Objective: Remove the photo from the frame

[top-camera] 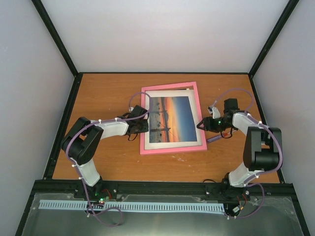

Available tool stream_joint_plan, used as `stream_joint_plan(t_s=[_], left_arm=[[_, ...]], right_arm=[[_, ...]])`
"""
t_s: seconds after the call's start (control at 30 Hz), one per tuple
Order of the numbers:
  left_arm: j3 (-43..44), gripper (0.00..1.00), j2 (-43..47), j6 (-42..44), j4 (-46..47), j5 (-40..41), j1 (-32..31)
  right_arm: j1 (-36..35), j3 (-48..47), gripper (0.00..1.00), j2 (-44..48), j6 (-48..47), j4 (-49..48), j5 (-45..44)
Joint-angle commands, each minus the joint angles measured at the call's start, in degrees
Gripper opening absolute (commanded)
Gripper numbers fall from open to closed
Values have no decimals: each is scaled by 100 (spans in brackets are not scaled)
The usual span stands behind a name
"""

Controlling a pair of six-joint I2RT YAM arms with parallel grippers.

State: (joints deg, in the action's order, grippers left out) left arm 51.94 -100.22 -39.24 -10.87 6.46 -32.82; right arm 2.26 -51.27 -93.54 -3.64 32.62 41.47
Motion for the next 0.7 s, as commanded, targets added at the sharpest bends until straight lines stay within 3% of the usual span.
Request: stream_joint_plan(t_s=[0.0,0.33,0.47,0.67], left_arm=[[-72,26,-124,101,105,14,43],[-120,24,-115,110,283,57,47],[30,15,47,148,210,190,47],[334,10,407,218,-107,389,47]], right_arm=[[67,-109,54,452,-167,-113,-402],[504,-235,55,1136,-429,-251,-227],[512,-279,56,1499,-633,-242,-192],[526,-278,57,1831,-773,-247,-215]])
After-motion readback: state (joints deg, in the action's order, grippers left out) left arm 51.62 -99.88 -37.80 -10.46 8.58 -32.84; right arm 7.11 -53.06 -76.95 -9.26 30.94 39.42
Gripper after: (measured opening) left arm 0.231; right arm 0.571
